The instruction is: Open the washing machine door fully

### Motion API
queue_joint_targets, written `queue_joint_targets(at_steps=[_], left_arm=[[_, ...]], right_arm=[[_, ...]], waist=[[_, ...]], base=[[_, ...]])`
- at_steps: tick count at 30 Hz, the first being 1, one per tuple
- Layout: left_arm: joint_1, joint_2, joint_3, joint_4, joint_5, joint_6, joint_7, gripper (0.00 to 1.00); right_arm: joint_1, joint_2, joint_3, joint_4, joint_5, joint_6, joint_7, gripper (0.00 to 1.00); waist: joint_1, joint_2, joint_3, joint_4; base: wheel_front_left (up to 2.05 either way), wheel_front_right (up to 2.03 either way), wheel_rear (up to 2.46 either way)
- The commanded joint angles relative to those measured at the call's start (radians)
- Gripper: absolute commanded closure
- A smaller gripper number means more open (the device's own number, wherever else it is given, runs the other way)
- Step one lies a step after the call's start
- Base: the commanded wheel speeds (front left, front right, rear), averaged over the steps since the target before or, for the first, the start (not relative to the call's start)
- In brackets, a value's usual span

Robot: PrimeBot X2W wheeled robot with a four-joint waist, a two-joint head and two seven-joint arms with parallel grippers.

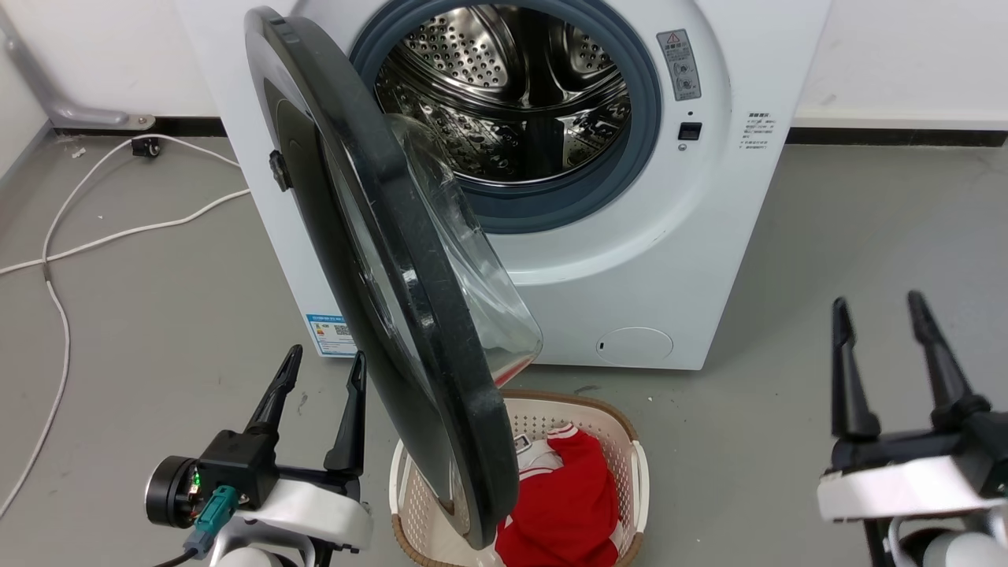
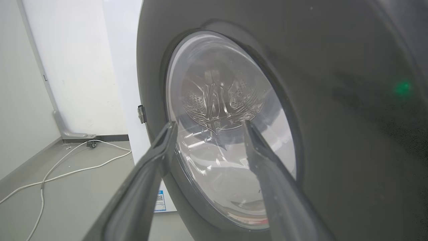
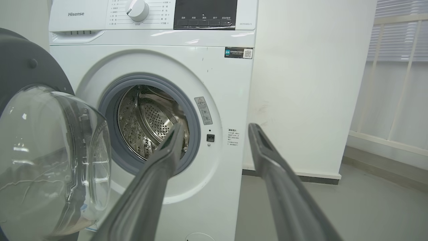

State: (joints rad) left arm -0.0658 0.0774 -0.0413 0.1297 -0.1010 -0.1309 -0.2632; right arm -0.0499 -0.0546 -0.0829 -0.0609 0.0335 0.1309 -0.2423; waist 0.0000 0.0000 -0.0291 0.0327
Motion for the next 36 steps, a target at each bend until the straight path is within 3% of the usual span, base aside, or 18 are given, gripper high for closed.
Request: queue_joint_targets(at_steps=[1,9,24,25,26,36], left_arm=[[0.003,0.0,0.002,-0.004,0.005,0.0,-0.002,0.0],[-0.005,0.006,-0.004,-0.006,0.01,0.0,-0.002,0.0],[-0.009,0.011,-0.007,-0.006,0.007,0.0,-0.002,0.0],[-0.009,0.013,-0.008,-0.009,0.005,0.0,-0.002,0.55],[-0.008,0.014,-0.009,-0.009,0.004,0.0,-0.002,1.0],[-0.018,0.02,-0.007,-0.027,0.003,0.0,-0.002,1.0]], right_arm=[[0.032,0.006,0.013,-0.016,-0.011,0.0,0.007,0.0],[0.139,0.005,0.014,0.004,0.027,0.0,0.024,0.0],[0.118,0.005,0.01,0.053,0.05,0.0,0.004,0.0],[0.117,0.005,0.01,0.053,0.052,0.0,0.003,0.0],[0.117,0.005,0.01,0.054,0.054,0.0,0.003,0.0],[0.114,0.005,0.009,0.064,0.064,0.0,-0.002,0.0]], waist=[[0.0,0.0,0.001,0.001],[0.0,0.0,0.007,0.004],[0.0,0.0,0.011,0.003],[0.0,0.0,0.011,0.003],[0.0,0.0,0.012,0.003],[0.0,0.0,0.012,0.004]], base=[[0.0,0.0,0.0],[0.0,0.0,0.0],[0.0,0.0,0.0],[0.0,0.0,0.0],[0.0,0.0,0.0],[0.0,0.0,0.0]])
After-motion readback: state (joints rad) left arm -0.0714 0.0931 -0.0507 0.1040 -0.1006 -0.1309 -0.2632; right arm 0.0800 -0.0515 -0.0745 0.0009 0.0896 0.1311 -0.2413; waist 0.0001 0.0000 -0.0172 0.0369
